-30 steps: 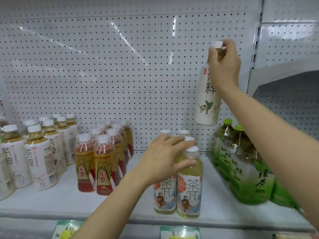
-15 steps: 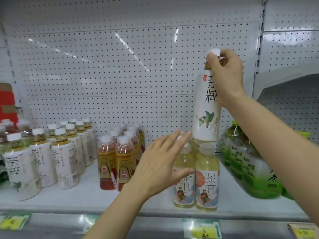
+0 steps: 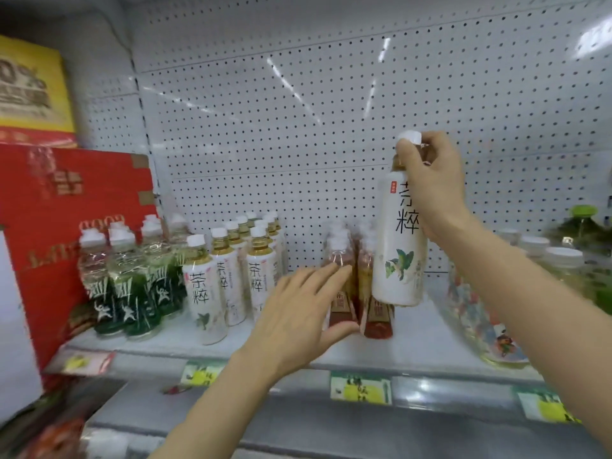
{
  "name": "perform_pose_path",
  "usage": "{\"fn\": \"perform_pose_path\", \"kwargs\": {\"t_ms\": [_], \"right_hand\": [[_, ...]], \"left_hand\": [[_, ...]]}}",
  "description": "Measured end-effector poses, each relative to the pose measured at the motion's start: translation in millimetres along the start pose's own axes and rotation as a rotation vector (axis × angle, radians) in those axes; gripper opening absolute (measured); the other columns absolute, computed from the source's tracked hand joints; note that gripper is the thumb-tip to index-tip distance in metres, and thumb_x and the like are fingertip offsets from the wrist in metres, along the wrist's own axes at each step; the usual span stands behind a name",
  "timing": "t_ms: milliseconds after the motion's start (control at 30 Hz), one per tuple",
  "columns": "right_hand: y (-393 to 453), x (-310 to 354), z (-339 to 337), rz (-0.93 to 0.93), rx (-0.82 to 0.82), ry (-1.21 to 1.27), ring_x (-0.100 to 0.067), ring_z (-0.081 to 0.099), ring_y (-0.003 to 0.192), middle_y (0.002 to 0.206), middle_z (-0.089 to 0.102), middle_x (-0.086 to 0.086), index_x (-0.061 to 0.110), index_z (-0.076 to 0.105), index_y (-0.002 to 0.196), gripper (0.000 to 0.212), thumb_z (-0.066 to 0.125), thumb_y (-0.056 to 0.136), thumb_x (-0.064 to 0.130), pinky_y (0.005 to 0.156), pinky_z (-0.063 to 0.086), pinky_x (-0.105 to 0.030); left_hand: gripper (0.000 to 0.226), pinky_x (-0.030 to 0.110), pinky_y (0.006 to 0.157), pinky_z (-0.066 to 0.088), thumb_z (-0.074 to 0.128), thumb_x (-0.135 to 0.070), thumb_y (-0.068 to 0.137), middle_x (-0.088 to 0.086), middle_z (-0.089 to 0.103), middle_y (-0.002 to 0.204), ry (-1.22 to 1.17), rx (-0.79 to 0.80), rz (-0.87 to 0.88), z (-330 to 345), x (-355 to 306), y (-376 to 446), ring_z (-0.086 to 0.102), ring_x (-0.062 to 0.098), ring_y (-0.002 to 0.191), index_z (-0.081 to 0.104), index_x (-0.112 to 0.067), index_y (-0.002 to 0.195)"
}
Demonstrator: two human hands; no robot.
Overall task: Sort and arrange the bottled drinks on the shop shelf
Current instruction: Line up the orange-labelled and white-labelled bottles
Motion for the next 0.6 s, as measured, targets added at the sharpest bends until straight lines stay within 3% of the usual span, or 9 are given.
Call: {"fn": "perform_pose_path", "kwargs": {"t_ms": [67, 167, 367, 500, 600], "right_hand": [[-14.9, -2.9, 24.4, 0.014, 0.019, 0.012, -0.015, 0.061, 0.075, 0.079, 0.064, 0.009, 0.034, 0.055, 0.091, 0.004, 0.057, 0.092, 0.037, 0.079, 0.057, -0.051], [-35.4, -6.5, 58.9, 0.025, 0.046, 0.018, -0.010, 0.060, 0.074, 0.080, 0.064, 0.009, 0.028, 0.056, 0.097, 0.005, 0.056, 0.095, 0.032, 0.079, 0.055, -0.043], [-77.7, -30.5, 132.5, -0.008, 0.171, -0.004, -0.014, 0.065, 0.083, 0.087, 0.065, 0.003, 0.023, 0.054, 0.113, 0.015, 0.051, 0.100, 0.029, 0.079, 0.054, -0.034], [-107.1, -57.2, 171.2, -0.076, 0.228, -0.048, -0.010, 0.057, 0.081, 0.091, 0.061, 0.002, 0.024, 0.049, 0.116, 0.015, 0.047, 0.102, 0.028, 0.074, 0.046, -0.027], [-124.3, -78.0, 195.8, -0.111, 0.243, -0.086, -0.015, 0.058, 0.092, 0.105, 0.058, 0.003, 0.019, 0.049, 0.124, 0.027, 0.045, 0.101, 0.033, 0.082, 0.049, -0.035]], "left_hand": [[0.080, 0.033, 0.116, 0.025, 0.030, -0.075, 0.091, -0.010, 0.032, 0.159, -0.002, 0.016, -0.007, 0.8, 20.3, -15.7, 0.035, 0.014, 0.142, 0.022, -0.031, 0.157], [0.080, 0.033, 0.117, 0.024, 0.026, -0.074, 0.090, -0.010, 0.030, 0.160, -0.011, 0.070, -0.042, 6.2, 50.9, -34.1, 0.033, 0.014, 0.144, 0.022, -0.030, 0.157], [0.076, 0.035, 0.117, 0.027, 0.043, -0.066, 0.093, -0.008, 0.031, 0.160, -0.020, 0.061, -0.181, 29.8, 110.7, -61.4, 0.032, 0.015, 0.144, 0.023, -0.029, 0.157], [0.080, 0.037, 0.118, 0.028, 0.068, -0.038, 0.090, 0.001, 0.034, 0.158, -0.164, -0.170, -0.452, 41.9, 146.4, -87.4, 0.032, 0.021, 0.144, 0.028, -0.017, 0.155], [0.096, 0.037, 0.118, 0.023, 0.075, -0.032, 0.085, 0.009, 0.021, 0.162, -0.319, -0.251, -0.711, 44.4, 175.4, -100.9, 0.024, 0.025, 0.148, 0.016, -0.011, 0.157]]}}
Point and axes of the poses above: each hand's wrist, its own y-axis towards the middle knuckle, its own z-axis out of the palm, x = y × z, the point moved 4 cm from there along y, towards the middle knuckle
